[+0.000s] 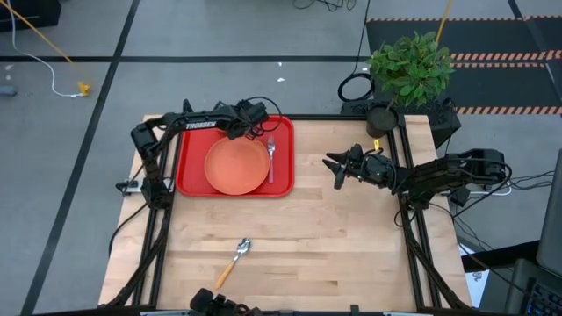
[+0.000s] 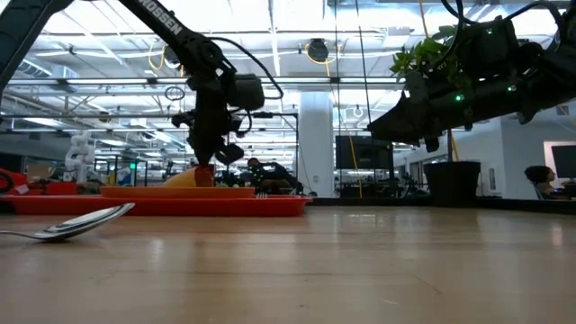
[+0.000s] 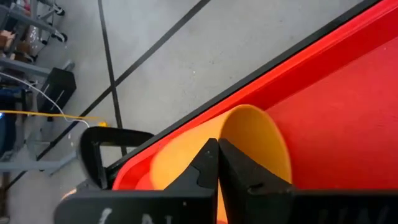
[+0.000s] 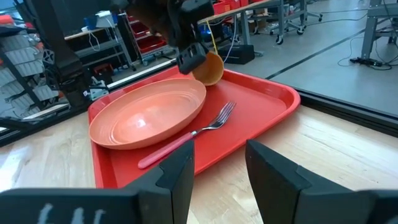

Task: Pick and place plate/cup/fork/spoon on tray
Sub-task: Adjust the yellow cup on the red serving tray

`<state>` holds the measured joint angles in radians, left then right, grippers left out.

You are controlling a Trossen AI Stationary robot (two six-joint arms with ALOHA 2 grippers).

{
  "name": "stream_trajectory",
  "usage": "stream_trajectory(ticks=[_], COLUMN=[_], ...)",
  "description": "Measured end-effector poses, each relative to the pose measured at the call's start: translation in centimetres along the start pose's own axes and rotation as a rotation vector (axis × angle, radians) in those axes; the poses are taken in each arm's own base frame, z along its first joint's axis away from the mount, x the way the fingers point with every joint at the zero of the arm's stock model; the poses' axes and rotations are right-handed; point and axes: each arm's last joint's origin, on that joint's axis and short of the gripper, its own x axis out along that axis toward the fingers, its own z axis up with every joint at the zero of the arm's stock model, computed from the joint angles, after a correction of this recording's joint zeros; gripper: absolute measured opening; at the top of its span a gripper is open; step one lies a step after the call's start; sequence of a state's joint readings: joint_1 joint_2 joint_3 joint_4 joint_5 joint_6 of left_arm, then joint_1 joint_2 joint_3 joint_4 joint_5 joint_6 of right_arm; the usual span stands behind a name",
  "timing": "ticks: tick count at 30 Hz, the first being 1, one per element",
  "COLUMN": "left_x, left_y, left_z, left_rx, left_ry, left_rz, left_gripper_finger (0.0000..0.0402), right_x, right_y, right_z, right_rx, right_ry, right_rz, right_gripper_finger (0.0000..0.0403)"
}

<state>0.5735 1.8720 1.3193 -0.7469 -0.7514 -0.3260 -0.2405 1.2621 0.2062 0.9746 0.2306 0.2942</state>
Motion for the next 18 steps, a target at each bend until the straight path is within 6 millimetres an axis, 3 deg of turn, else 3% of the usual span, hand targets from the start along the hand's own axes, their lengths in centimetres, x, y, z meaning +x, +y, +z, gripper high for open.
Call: stream_trajectory(ticks=[11,15,18], left_x=[-4.3,-4.4,-3.2], left_y=[4.6,5.7,5.9], left_z=[-0.7,-1.4,-2.3], left_rx=[0.024,0.027,0.048], left_ry=[0.013,0.062,0.129], left_rz=[0.012,0.032,0.036], left_gripper_finger=[0.0002,0.0002,0.0002], right_x=[0.0,0.0,0.0], right_y=[0.0,0.0,-0.1], right_z=[-0.2,-0.2,-0.3], right_rx=[-0.007,-0.005,-0.002], right_ry=[0.016,0.019,0.029], right_rz=[-0.004,-0.005,-0.001], right_gripper_finger=[0.0137,0.0137,0.0137])
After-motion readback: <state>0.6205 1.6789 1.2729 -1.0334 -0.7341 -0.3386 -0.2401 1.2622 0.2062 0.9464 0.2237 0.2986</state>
